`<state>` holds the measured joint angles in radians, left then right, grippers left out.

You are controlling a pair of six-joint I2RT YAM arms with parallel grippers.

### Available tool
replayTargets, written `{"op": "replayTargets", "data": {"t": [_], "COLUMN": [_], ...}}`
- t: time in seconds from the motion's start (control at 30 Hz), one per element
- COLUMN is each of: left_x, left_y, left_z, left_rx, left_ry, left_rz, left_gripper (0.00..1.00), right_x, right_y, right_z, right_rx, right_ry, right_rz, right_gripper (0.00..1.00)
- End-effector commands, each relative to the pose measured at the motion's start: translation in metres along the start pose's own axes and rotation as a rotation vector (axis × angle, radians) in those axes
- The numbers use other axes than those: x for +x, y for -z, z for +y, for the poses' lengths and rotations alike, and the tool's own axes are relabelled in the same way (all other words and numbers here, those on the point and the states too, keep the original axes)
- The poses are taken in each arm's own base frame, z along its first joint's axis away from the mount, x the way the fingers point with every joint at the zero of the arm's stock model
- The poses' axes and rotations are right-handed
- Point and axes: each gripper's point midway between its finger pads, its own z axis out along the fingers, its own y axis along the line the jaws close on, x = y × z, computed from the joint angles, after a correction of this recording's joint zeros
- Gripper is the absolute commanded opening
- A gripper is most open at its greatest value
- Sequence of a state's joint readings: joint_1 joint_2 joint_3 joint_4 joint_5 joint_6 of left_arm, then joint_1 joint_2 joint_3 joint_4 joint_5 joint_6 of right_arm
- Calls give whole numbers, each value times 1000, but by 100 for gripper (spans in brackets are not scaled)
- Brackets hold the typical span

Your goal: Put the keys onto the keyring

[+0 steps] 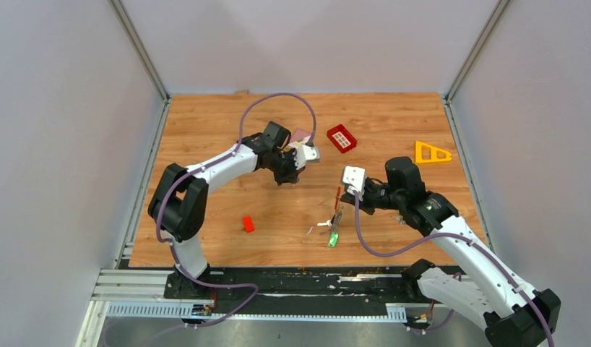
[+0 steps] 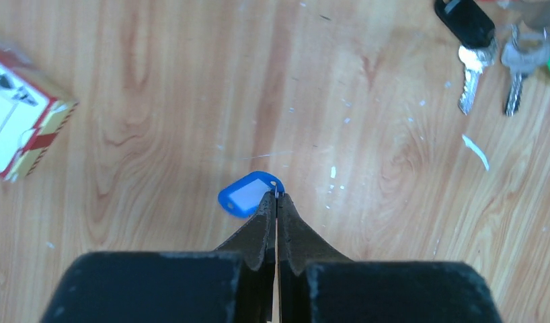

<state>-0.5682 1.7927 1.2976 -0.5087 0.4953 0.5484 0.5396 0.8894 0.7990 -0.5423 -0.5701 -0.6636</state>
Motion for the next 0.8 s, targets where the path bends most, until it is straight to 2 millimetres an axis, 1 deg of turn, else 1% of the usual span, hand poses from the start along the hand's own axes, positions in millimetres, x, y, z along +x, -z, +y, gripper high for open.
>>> {"op": "replayTargets", "data": {"t": [0.0, 0.07, 0.23, 0.33, 0.43, 0.53, 0.6, 0.63, 0.77], "left_x": [15, 21, 29, 30, 30, 35, 45, 46, 52], "left_y": [1, -2, -11, -15, -20, -26, -29, -30, -26], "left_z": [-19, -24, -34, -40, -47, -56, -62, -63, -61], "left_rx": [54, 73, 92, 104, 122, 135, 142, 139, 120], "left_ry": [-197, -215, -258, -239, -210, -224, -245, -248, -244], "left_rz": [84, 118, 180, 186, 172, 157, 174, 179, 206], "left_gripper": [0, 0, 7, 9, 8, 9, 14, 16, 31], "right_x": [-13, -12, -11, -11, -11, -11, -11, -10, -10], "right_y": [2, 1, 2, 3, 4, 5, 5, 6, 6], "right_z": [-3, -3, -3, -3, -3, -3, -3, -3, -3], "right_rx": [-2, -2, 1, 7, 11, 17, 20, 23, 21], "right_ry": [23, 21, 25, 28, 33, 39, 38, 39, 39], "right_rz": [-43, -40, -41, -40, -41, -43, -42, -41, -40], "right_gripper": [0, 0, 0, 0, 0, 0, 0, 0, 0]}}
